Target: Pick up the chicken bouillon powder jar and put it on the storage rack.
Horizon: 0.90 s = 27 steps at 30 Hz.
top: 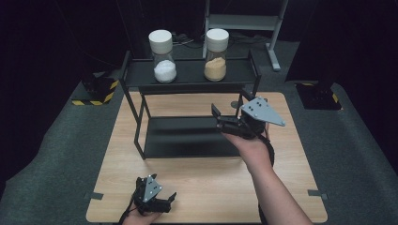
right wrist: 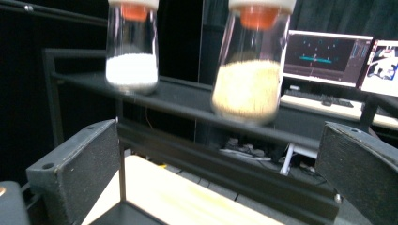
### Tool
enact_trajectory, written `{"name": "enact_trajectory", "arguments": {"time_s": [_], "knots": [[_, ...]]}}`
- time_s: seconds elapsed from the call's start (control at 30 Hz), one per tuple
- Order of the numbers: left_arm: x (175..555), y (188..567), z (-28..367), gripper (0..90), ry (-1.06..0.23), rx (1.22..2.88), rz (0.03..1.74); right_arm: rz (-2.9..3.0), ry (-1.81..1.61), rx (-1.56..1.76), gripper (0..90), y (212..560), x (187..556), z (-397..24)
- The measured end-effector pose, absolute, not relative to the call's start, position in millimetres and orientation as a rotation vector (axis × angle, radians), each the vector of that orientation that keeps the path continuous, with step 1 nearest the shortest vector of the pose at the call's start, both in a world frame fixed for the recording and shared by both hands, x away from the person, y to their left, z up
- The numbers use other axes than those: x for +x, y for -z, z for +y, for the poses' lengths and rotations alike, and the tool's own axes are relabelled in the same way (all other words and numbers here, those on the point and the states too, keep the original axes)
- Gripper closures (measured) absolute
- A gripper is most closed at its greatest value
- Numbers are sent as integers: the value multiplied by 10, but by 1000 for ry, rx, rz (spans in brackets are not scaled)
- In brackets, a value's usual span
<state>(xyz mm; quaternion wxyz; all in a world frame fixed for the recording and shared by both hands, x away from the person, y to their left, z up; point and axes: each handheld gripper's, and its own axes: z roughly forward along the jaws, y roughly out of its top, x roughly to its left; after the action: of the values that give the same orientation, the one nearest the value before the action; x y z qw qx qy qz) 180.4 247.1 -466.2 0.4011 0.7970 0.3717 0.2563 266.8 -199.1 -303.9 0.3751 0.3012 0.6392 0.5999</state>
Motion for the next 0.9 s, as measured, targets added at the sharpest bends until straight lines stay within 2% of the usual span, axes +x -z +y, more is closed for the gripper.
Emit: {"name": "enact_trajectory", "arguments": {"time_s": [0.9], "knots": [[1793,4661,2443,11,-663,2022,941,1780,-1410,853,0,3946,2388,-2333]]}}
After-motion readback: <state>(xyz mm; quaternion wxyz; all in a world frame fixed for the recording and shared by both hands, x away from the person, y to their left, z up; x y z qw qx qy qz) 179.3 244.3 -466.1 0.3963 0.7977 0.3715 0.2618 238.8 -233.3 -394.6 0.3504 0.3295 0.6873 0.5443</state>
